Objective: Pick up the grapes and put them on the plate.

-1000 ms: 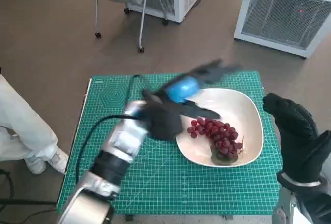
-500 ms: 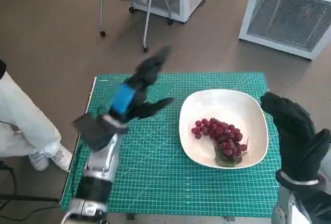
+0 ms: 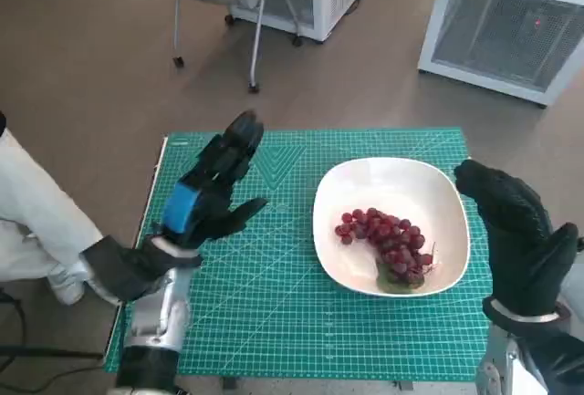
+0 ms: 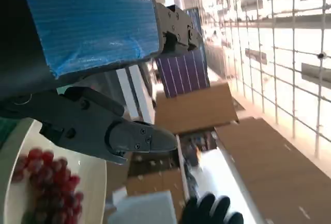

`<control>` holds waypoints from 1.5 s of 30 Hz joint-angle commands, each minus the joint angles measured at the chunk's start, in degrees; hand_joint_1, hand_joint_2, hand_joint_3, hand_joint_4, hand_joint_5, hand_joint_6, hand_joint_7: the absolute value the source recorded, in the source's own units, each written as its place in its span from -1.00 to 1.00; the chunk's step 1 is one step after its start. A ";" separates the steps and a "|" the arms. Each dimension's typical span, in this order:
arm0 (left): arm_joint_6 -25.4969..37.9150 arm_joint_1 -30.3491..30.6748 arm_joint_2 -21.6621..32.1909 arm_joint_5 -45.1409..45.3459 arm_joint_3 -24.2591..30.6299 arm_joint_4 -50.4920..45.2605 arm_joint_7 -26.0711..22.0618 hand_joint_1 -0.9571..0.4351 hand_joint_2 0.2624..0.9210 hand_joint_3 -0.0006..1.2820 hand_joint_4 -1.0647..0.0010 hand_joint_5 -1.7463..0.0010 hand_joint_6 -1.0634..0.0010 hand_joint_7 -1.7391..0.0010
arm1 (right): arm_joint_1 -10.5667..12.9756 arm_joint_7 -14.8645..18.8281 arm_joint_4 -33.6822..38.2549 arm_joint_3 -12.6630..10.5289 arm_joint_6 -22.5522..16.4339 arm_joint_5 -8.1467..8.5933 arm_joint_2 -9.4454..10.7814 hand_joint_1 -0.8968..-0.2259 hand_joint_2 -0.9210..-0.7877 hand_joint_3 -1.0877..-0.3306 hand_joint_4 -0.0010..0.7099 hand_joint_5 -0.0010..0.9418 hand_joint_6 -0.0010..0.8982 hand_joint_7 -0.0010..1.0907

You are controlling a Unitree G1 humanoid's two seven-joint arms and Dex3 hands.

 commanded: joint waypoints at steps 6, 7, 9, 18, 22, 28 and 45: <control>4.69 4.67 0.33 -2.91 1.40 -6.93 -0.52 -0.33 1.00 -0.54 0.78 0.99 0.61 1.00 | 0.71 0.21 0.27 0.55 1.28 -0.04 0.13 0.23 -1.00 0.42 0.35 -0.99 -0.61 0.11; 5.03 4.95 0.31 -2.93 1.42 -7.48 -0.35 -0.33 1.00 -0.53 0.78 1.00 0.61 1.00 | 0.71 0.21 0.24 0.57 1.33 -0.03 0.12 0.23 -1.00 0.42 0.35 -0.99 -0.61 0.11; 5.60 5.40 0.30 -2.86 1.46 -8.39 -0.03 -0.33 1.00 -0.53 0.79 1.00 0.61 1.00 | 0.69 0.24 0.21 0.60 1.42 -0.01 0.07 0.23 -1.00 0.42 0.35 -0.99 -0.61 0.11; 7.02 6.65 0.24 -2.37 1.44 -10.64 0.94 -0.29 1.00 -0.52 0.80 1.00 0.62 1.00 | 0.66 0.17 0.10 0.55 1.68 -0.05 -0.13 0.21 -1.00 0.41 0.35 -0.99 -0.61 0.11; 7.30 6.94 0.34 -2.19 1.32 -11.23 0.98 -0.29 1.00 -0.51 0.80 1.00 0.62 1.00 | 0.59 0.14 0.11 0.58 1.79 -0.18 -0.15 0.20 -1.00 0.41 0.35 -0.99 -0.61 0.12; 7.42 6.89 0.50 -1.78 1.17 -10.96 0.87 -0.28 1.00 -0.51 0.81 1.00 0.63 1.00 | 0.61 0.12 -0.16 0.65 2.05 -0.27 -0.19 0.20 -1.00 0.41 0.35 -0.99 -0.61 0.12; 7.46 7.42 0.69 -2.16 1.08 -9.97 -1.55 -0.30 1.00 -0.51 0.79 0.99 0.65 1.00 | 1.04 0.19 -0.05 0.65 1.71 -0.74 -0.20 0.18 -1.00 0.41 0.35 -0.99 -0.62 0.13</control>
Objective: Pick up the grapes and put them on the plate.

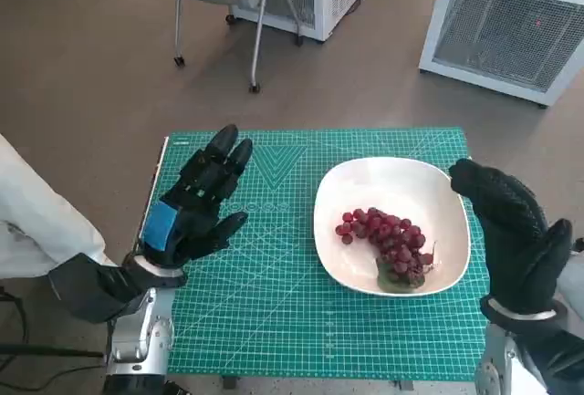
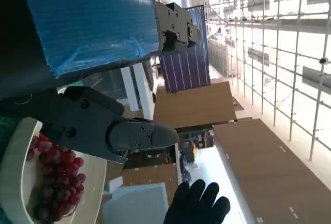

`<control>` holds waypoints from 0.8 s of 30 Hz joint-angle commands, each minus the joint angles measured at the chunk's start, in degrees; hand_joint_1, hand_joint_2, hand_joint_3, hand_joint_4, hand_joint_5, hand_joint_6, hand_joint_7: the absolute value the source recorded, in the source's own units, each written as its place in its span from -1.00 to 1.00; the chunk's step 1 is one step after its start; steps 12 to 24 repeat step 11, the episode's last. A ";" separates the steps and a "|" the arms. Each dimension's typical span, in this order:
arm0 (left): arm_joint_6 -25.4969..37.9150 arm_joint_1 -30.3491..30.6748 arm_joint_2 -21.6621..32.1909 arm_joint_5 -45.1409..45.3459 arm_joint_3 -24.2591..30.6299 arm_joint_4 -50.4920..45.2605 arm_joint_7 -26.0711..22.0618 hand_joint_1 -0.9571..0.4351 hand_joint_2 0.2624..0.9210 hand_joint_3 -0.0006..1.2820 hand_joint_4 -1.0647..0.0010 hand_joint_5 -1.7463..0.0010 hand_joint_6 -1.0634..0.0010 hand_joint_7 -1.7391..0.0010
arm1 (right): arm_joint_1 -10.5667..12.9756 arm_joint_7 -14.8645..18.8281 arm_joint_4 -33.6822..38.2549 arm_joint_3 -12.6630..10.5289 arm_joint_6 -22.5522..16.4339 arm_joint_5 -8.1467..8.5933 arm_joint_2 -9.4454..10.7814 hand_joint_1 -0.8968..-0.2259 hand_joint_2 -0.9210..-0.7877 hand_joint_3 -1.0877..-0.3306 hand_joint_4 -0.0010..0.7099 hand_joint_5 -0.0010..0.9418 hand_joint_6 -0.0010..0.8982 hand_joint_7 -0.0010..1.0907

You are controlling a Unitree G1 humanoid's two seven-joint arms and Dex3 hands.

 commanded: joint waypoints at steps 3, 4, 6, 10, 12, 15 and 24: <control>0.59 1.22 0.41 -0.51 0.25 0.14 -1.10 -0.31 1.00 -0.51 0.79 0.99 0.66 1.00 | 1.05 0.09 0.68 0.15 0.39 -0.57 -0.16 0.18 -1.00 0.41 0.35 -0.99 -0.62 0.13; 0.55 1.31 0.33 -0.61 0.33 0.00 -1.13 -0.31 1.00 -0.51 0.78 0.99 0.66 1.00 | 1.06 0.06 0.67 0.18 0.38 -0.65 -0.14 0.18 -1.00 0.40 0.35 -1.00 -0.62 0.13; 0.33 1.54 0.08 -0.81 0.50 -0.31 -1.13 -0.31 1.00 -0.51 0.78 0.99 0.66 1.00 | 1.05 0.01 0.67 0.24 0.36 -0.82 -0.11 0.18 -1.00 0.40 0.35 -1.00 -0.63 0.13; -0.95 2.11 -0.77 -1.10 0.71 -0.74 -1.04 -0.31 1.00 -0.51 0.75 0.98 0.65 0.99 | 1.06 0.00 0.62 0.32 0.28 -1.04 -0.03 0.18 -1.00 0.40 0.35 -1.00 -0.64 0.13; -1.16 2.17 -0.90 -1.13 0.72 -0.76 -1.04 -0.31 1.00 -0.51 0.75 0.98 0.65 0.99 | 1.07 0.01 0.61 0.32 0.28 -1.05 -0.03 0.18 -1.00 0.40 0.35 -1.00 -0.64 0.13; -1.16 2.17 -0.90 -1.13 0.72 -0.76 -1.04 -0.31 1.00 -0.51 0.75 0.98 0.65 0.99 | 1.07 0.01 0.61 0.32 0.28 -1.05 -0.03 0.18 -1.00 0.40 0.35 -1.00 -0.64 0.13; -1.16 2.17 -0.90 -1.13 0.72 -0.76 -1.04 -0.31 1.00 -0.51 0.75 0.98 0.65 0.99 | 1.07 0.01 0.61 0.32 0.28 -1.05 -0.03 0.18 -1.00 0.40 0.35 -1.00 -0.64 0.13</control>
